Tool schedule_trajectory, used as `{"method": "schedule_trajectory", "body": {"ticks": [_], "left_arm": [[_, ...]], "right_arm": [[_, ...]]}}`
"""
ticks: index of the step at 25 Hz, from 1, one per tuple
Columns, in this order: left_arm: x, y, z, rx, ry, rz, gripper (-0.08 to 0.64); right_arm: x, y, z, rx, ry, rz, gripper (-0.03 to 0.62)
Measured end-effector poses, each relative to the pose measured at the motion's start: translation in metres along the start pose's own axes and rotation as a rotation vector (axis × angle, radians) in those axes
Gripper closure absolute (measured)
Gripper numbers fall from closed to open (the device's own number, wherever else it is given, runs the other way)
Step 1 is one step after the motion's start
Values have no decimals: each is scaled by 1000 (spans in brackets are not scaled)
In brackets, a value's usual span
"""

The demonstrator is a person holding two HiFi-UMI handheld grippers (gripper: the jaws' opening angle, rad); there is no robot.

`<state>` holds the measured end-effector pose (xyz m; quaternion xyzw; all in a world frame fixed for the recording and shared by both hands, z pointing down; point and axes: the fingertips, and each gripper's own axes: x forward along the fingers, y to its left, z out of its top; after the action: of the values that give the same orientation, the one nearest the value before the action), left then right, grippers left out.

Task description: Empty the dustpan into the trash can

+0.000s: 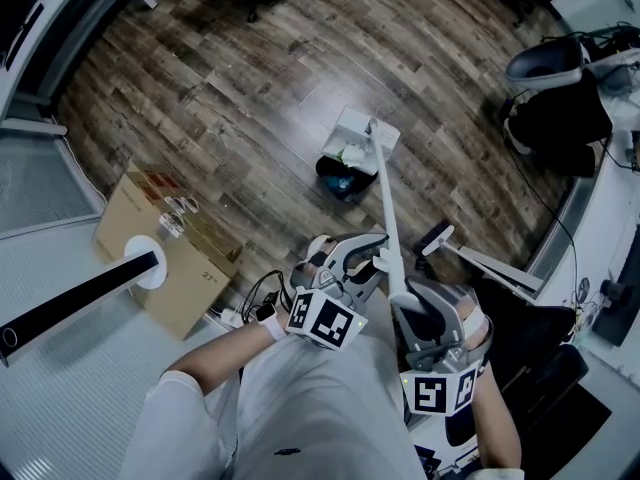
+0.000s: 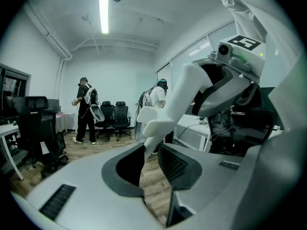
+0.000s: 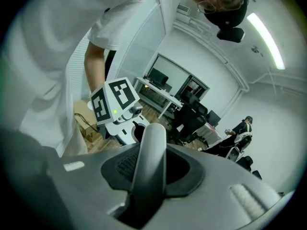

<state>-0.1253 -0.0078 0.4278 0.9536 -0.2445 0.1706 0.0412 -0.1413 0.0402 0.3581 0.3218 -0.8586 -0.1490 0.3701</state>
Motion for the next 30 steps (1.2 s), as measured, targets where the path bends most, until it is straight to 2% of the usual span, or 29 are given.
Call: {"method": "schedule_trajectory", "body": {"ticks": [3,12,20,30], "left_arm": [[-4,2,-12,-18,24,21,465],[-7,8,-3,-14,3,22,465],[-2,1,4,8,-15,-11,463],[17,-22,30,52,-54,-98,463]], "right_arm": [[8,8,1,-37,8,40,479],[8,1,9,-47,-6,31,479],[-1,-3,4,-3,8,-20,479],[-29,-18,-6,68,42,-148,479]]}}
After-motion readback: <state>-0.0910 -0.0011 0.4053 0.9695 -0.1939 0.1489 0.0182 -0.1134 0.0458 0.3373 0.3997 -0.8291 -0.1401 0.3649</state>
